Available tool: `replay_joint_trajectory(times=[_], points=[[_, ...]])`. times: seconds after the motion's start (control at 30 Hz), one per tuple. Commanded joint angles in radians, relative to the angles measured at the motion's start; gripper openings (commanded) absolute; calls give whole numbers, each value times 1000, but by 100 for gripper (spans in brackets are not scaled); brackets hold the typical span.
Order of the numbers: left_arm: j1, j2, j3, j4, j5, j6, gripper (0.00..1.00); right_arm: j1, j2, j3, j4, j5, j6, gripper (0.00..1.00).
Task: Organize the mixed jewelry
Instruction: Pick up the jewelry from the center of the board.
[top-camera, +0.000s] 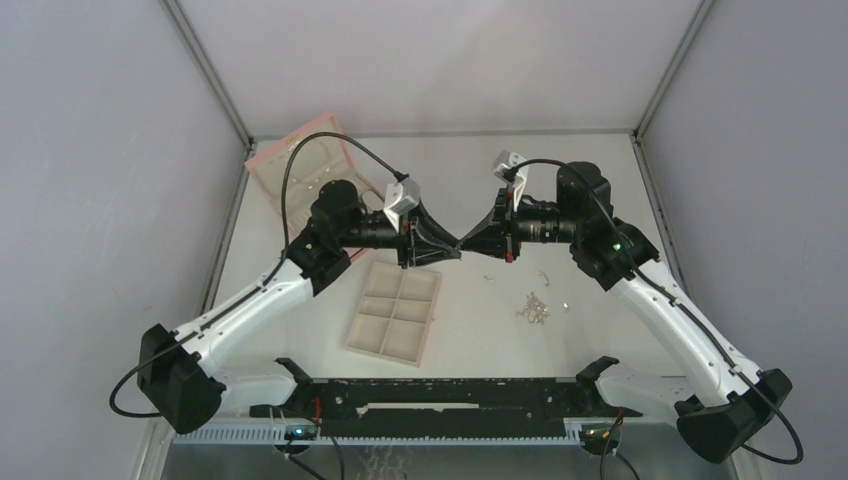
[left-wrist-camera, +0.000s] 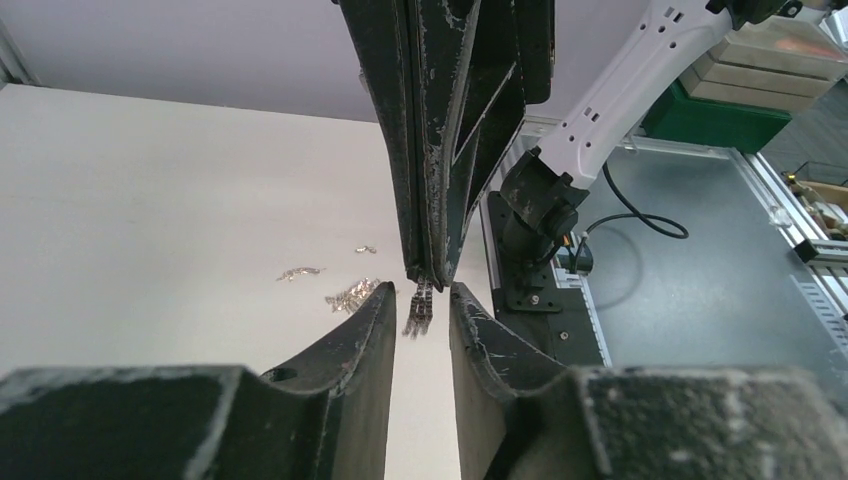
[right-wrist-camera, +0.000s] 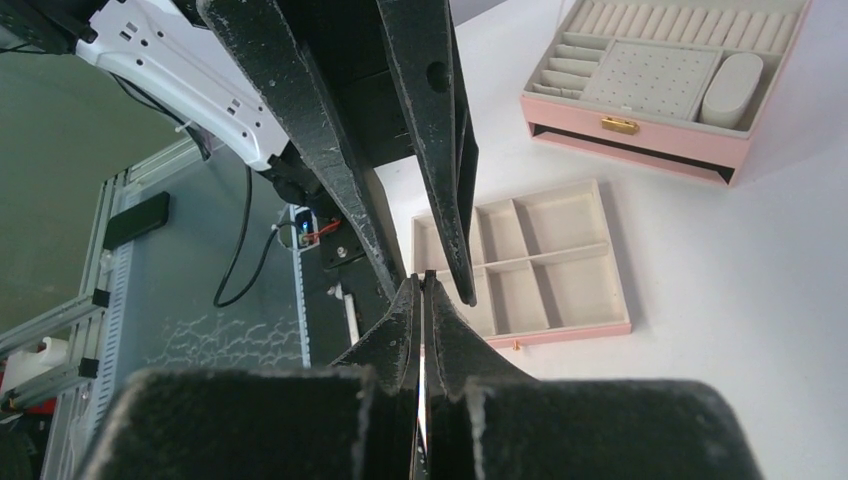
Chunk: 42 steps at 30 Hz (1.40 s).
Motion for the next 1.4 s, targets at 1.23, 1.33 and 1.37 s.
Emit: replay_joint_trajectory(times=[1.23, 1.33, 1.37], points=[[24, -39, 75, -111, -9, 38, 0, -61, -28, 32, -7, -59, 12, 37], [38, -44, 82, -131, -8, 35, 0, -86, -25, 27, 1, -66, 48, 38], [43, -43, 87, -140, -9, 30, 0, -99, -25, 14, 26, -66, 76, 37]])
